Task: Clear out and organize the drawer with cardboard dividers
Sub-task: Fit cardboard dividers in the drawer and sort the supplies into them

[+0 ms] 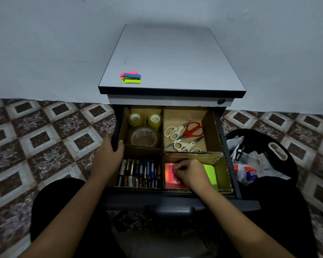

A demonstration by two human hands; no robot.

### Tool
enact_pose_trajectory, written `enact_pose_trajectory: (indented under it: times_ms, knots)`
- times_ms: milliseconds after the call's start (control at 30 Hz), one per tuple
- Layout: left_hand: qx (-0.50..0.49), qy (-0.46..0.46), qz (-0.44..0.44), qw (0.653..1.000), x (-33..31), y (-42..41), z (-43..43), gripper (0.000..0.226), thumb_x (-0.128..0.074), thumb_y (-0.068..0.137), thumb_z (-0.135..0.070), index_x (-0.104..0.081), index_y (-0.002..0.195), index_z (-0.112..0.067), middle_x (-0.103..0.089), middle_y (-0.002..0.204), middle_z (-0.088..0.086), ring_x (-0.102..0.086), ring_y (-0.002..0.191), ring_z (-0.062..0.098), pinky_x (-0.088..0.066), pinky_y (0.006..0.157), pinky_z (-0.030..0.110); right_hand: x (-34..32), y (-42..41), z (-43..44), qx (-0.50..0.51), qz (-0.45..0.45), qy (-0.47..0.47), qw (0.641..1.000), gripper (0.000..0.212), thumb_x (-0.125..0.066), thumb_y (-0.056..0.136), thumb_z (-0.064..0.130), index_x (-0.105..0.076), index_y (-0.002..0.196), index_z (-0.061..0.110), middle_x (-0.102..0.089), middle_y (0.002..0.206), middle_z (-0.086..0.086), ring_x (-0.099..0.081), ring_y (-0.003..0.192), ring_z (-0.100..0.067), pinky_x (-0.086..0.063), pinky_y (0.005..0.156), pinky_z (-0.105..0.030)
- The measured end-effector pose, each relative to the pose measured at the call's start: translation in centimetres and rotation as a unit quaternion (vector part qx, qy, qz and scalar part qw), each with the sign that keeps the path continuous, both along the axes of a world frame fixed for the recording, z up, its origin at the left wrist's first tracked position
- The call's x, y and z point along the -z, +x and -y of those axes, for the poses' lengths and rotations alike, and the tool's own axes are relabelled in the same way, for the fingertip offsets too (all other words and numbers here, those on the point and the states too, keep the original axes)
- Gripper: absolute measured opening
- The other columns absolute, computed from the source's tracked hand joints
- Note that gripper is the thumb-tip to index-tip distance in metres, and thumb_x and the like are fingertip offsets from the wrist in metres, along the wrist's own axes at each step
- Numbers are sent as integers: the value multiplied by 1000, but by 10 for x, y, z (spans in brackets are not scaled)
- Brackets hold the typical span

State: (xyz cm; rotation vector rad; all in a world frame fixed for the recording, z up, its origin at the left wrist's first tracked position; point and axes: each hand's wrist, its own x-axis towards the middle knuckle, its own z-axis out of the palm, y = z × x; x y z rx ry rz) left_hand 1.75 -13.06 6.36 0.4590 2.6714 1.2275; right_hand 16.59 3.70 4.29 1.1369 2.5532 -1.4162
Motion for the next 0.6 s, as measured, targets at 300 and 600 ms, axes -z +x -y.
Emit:
enact_pose_trajectory:
  times_ms: [300,600]
  knots:
    - [3,1,-2,1000,2,-1,1,43,-43,98,-32,-38,137,-14,-59,118,14,-50,88,18,-38,71,29,-7,3,1,6,-15,24,1000,15,-61,83,7,-73,78,14,-60,59,4,-50,41,4,-36,47,-5]
    - [-4,-8,4,1000,7,-5,0,47,-43,98,-34,-34,141,-16,-55,129,14,-54,114,31,-44,84,35,-92,-19,-6,-47,-135,1,990,9,-65,86,14,-69,93,17,-57,70,7,-52,63,-2,-42,54,-12]
